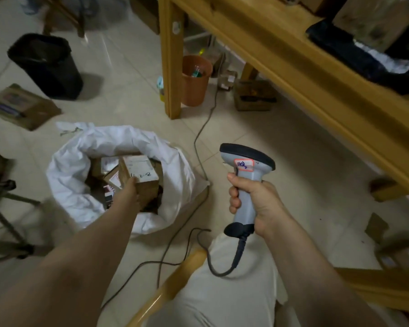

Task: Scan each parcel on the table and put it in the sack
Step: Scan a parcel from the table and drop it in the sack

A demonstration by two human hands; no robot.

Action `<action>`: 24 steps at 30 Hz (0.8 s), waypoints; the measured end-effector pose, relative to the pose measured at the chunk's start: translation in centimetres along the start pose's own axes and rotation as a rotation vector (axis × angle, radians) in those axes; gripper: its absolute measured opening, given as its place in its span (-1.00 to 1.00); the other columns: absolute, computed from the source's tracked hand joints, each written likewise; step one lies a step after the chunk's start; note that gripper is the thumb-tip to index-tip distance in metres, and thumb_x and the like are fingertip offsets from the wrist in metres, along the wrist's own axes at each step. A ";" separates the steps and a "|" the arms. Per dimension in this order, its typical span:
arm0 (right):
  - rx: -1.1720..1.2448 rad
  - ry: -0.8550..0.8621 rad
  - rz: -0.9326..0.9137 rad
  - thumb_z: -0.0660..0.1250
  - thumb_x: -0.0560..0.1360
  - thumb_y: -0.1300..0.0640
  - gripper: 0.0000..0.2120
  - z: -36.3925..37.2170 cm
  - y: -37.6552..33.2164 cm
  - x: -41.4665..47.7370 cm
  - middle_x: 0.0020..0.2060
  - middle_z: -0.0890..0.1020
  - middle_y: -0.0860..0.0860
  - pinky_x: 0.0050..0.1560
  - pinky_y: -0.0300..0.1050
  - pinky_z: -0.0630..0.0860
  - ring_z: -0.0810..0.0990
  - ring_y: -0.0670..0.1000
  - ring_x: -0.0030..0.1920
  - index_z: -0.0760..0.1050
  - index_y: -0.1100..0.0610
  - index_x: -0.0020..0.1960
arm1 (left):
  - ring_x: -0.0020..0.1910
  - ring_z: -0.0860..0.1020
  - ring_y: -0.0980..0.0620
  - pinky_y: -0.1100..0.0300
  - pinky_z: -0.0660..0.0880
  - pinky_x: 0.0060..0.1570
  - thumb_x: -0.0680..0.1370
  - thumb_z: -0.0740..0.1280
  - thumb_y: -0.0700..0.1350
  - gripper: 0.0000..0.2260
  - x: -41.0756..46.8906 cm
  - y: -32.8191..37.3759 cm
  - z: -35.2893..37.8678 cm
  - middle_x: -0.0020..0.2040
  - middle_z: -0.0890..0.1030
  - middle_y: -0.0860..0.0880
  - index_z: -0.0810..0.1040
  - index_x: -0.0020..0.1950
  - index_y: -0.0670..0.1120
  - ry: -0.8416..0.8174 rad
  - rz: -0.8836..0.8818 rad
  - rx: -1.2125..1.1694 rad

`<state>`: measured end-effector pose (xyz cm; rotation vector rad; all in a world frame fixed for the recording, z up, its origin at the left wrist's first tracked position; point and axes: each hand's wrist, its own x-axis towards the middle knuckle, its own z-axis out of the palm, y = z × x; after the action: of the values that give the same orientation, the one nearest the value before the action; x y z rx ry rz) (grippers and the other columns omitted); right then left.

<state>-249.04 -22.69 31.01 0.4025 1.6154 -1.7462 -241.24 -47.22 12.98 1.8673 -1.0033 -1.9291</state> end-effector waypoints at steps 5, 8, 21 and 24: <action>0.000 0.001 -0.015 0.44 0.41 0.24 -0.88 -0.7 -0.3 0.3 -0.49 0.48 0.06 -0.48 -0.23 0.36 0.38 -0.03 -0.56 0.50 0.17 -0.21 | -0.24 0.48 -0.02 0.25 0.36 -0.35 0.59 0.31 -0.03 -0.62 -3.0 0.7 3.0 -0.19 0.50 -0.11 0.45 0.18 -0.35 -0.150 0.071 0.165; 0.001 0.014 -0.040 0.45 0.41 0.23 -0.86 -1.3 -0.6 -0.4 -0.48 0.48 0.06 -0.47 -0.21 0.36 0.38 -0.01 -0.55 0.49 0.17 -0.25 | 0.03 0.59 -0.20 0.08 0.52 -0.02 0.52 0.39 -0.03 -0.57 -5.7 0.1 4.6 0.04 0.61 -0.19 0.50 0.30 -0.24 -0.212 0.147 0.220; 0.357 0.316 -0.452 0.42 0.43 0.27 -0.90 -11.8 -5.0 -12.2 -0.54 0.45 0.03 -0.52 -0.25 0.35 0.36 -0.03 -0.59 0.51 0.18 -0.22 | 0.41 0.34 -0.15 0.05 0.23 0.41 0.49 0.22 0.05 -0.41 -31.8 -3.2 16.4 0.40 0.44 -0.15 0.35 0.47 -0.18 -0.863 1.513 0.703; 0.463 0.442 -0.602 0.40 0.45 0.29 -0.87 -16.3 -6.2 -16.5 -0.54 0.45 0.03 -0.52 -0.26 0.35 0.37 -0.04 -0.58 0.49 0.17 -0.23 | 0.42 0.34 -0.16 0.13 0.17 0.40 0.49 0.30 -0.05 -0.44 -39.1 -5.1 19.2 0.39 0.44 -0.19 0.34 0.46 -0.22 -1.007 1.665 0.690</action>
<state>-245.62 -2.56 43.66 0.5922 1.7323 -2.6580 -253.15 -13.45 38.22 -0.4165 -2.4389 -1.1664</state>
